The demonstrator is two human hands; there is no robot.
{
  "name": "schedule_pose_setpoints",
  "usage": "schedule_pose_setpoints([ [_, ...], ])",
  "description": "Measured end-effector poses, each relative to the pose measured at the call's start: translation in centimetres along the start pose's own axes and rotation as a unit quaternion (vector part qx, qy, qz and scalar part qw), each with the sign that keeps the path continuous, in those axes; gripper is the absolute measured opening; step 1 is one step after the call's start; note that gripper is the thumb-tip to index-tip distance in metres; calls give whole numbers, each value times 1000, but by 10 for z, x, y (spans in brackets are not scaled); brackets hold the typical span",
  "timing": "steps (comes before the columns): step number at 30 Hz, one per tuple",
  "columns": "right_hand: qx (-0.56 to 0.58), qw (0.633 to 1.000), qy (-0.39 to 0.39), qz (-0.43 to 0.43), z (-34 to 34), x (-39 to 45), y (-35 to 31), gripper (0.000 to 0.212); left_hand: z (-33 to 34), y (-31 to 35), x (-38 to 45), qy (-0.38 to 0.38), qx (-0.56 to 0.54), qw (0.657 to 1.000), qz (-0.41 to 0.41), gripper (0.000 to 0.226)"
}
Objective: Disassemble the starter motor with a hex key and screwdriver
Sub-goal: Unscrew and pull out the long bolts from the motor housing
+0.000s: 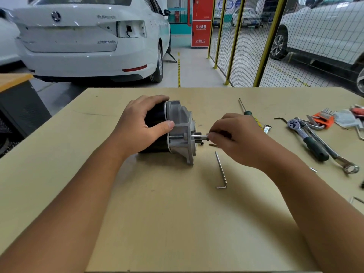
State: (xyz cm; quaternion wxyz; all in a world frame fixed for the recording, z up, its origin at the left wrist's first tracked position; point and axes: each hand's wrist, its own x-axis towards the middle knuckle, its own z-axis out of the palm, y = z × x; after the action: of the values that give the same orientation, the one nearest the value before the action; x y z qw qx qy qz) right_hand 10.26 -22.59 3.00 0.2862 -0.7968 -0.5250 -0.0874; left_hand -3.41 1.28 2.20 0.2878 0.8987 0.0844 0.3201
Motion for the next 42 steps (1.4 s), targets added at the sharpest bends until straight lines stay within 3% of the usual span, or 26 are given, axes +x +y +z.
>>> schedule_pose_setpoints([
  [9,-30,999,-16,18,-5,2,-3,3,0,0,1,-1,-1,1000,0,66],
  [23,-1,1000,-19,0,-8,0,1,21,0,0,1,0,-1,1000,-2,63],
  [35,4,999,48,-14,-13,0,-3,9,0,1,0,2,-4,1000,-3,63],
  [42,19,1000,0,1,-3,0,-2,20,-1,2,0,1,-5,1000,-3,63],
])
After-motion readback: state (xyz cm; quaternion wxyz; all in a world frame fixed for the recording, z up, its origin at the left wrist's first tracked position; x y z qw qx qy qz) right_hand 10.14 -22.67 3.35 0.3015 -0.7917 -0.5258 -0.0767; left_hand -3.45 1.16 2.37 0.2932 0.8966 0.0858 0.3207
